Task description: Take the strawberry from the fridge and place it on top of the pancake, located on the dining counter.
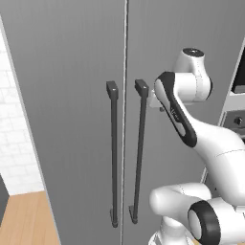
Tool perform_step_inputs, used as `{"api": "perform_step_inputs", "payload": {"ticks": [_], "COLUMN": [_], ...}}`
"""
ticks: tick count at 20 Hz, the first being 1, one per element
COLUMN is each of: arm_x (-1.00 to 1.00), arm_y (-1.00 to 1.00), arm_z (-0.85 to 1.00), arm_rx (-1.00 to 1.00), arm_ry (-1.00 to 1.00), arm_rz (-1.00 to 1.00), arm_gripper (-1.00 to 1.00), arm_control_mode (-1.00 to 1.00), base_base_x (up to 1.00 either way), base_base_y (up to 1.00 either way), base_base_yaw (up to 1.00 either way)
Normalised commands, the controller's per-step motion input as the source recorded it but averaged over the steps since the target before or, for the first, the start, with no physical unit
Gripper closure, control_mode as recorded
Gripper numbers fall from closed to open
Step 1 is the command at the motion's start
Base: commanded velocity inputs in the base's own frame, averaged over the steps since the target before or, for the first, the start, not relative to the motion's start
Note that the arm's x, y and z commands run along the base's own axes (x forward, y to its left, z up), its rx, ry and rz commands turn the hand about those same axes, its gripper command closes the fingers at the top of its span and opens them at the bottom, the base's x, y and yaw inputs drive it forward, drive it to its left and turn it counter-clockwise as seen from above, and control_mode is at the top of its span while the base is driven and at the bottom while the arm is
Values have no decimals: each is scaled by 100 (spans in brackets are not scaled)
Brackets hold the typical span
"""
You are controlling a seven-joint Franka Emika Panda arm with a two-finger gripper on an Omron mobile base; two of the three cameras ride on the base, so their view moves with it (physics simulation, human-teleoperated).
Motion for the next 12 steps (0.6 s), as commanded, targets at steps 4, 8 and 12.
{"api": "perform_step_inputs", "payload": {"ticks": [4, 8, 12], "arm_x": [-43, -93, -99], "arm_y": [0, 0, 0], "arm_z": [1, 0, 0], "arm_rx": [0, 0, 0], "arm_ry": [-11, -21, -26], "arm_rz": [0, 0, 0], "arm_gripper": [-100, -100, -100], "arm_control_mode": [-100, -100, -100], "base_base_x": [0, 0, 0], "base_base_y": [0, 0, 0], "base_base_yaw": [0, 0, 0]}}
